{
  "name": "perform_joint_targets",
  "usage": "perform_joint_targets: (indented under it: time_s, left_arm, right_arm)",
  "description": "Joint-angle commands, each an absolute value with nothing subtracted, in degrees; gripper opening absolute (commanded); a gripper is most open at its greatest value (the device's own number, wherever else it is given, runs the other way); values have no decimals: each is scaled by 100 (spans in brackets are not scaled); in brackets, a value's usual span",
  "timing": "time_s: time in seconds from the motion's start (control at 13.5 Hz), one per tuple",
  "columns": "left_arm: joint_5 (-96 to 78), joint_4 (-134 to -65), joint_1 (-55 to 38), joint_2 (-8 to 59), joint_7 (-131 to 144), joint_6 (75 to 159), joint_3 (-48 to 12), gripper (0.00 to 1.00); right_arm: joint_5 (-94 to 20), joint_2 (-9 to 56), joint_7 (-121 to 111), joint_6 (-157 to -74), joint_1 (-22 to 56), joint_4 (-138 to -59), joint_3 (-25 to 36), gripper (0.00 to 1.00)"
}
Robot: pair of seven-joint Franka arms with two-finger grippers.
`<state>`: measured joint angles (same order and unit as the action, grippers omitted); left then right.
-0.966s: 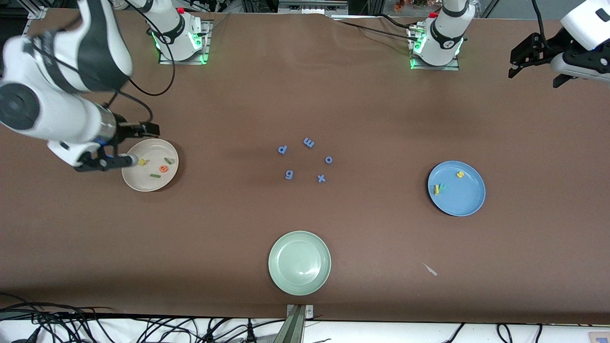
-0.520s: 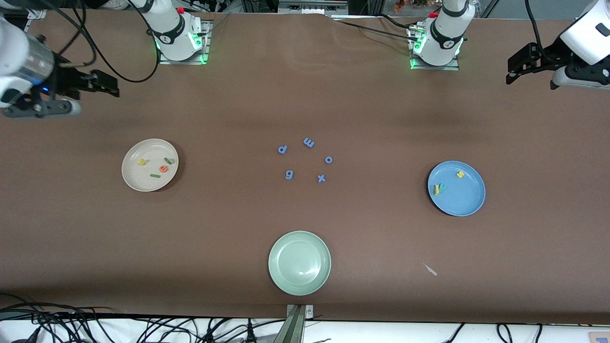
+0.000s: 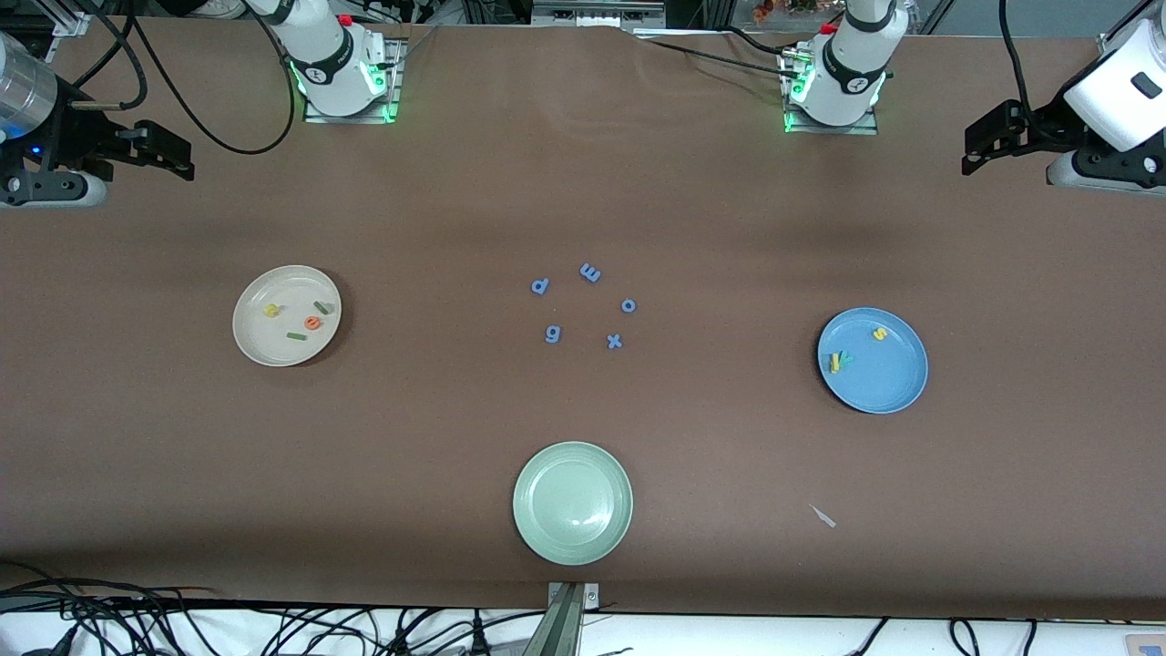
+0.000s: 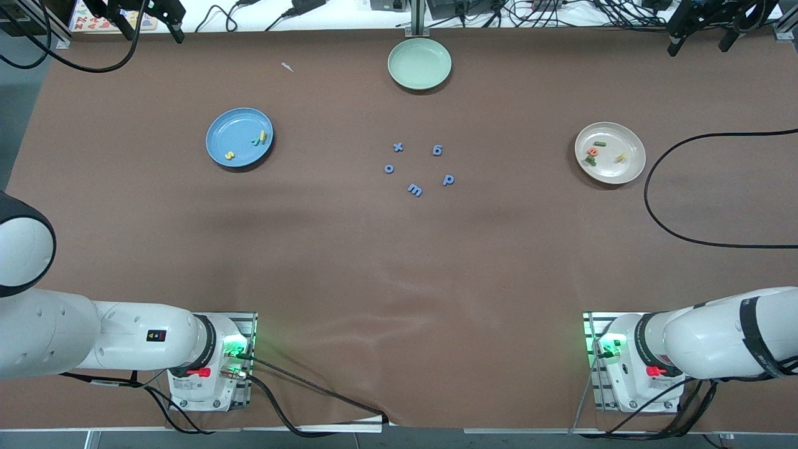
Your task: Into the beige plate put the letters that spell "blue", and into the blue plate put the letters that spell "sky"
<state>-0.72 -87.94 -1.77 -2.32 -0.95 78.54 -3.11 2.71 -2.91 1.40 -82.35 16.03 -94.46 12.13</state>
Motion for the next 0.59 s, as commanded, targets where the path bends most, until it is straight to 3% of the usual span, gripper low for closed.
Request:
perform_joint_targets:
  time_s: [0.0,0.52]
  left_arm:
    - [44,-8561,-211,-132,-26,7690,-308,100]
    - [35,-8578,-167,-132,-44,7603,-299,100]
  right_arm:
    - [360,-290,202,-8297,1521,-9422,1212,100]
    - [325,-158,202,-8227,1538,-9343,1274,100]
